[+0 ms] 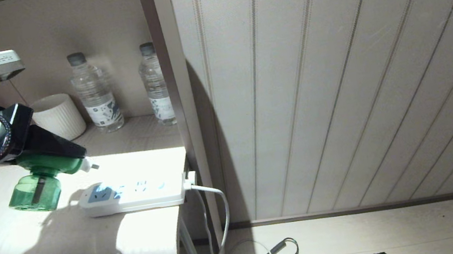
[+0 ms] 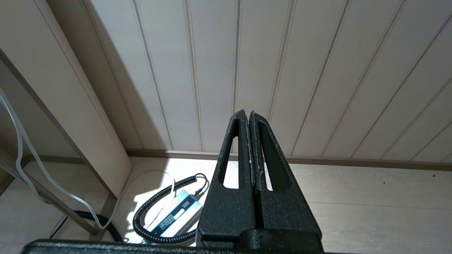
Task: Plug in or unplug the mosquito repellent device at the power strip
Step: Insert the plug into the socket
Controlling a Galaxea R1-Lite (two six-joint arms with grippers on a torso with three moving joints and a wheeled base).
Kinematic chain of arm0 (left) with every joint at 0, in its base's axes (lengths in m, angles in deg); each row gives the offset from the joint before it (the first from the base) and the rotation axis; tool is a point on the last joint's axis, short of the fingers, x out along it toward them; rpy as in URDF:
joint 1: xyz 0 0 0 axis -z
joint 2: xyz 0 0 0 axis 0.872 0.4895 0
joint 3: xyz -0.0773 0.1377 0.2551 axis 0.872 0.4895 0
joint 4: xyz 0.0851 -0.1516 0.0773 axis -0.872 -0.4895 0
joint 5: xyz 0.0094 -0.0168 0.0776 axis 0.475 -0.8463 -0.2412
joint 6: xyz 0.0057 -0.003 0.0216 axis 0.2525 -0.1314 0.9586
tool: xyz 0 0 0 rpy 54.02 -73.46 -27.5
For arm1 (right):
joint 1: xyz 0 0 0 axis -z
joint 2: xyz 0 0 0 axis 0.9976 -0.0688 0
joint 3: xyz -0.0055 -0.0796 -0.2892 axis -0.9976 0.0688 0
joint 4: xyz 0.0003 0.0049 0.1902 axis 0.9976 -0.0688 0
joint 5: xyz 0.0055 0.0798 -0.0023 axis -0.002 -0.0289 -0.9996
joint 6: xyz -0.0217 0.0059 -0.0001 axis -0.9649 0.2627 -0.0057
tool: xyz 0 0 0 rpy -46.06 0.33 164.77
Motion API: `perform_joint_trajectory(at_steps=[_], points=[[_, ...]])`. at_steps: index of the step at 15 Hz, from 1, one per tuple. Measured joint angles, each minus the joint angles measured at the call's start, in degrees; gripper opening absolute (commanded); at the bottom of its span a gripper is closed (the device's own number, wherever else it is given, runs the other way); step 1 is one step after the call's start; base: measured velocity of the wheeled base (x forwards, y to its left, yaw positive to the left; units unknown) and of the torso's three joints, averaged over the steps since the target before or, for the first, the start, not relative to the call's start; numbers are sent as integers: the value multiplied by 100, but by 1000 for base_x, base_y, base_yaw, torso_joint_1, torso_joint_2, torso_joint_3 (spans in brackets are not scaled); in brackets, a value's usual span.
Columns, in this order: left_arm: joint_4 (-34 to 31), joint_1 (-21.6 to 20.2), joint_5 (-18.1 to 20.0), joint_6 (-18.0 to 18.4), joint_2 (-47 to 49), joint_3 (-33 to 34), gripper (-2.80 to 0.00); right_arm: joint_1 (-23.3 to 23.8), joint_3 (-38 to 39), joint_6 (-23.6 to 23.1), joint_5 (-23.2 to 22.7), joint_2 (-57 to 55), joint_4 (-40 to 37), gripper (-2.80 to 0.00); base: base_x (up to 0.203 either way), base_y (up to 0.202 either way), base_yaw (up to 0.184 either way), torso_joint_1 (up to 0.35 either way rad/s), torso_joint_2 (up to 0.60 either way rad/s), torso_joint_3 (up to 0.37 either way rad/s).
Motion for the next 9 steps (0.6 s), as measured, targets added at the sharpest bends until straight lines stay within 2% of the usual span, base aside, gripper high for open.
perform_joint_trajectory(at_steps=[4,6,9], points=[[-80,30,-2,136,-2,5,-280,2,0,0,0,0,0,-280,0,0,0,11,-30,-16],[-260,38,2,465,-5,7,-280,2,0,-11,0,0,6,-280,0,0,0,118,-314,-181],[-442,68,-11,1145,-16,7,-280,2,0,-24,0,0,7,-280,0,0,0,185,-445,-256]])
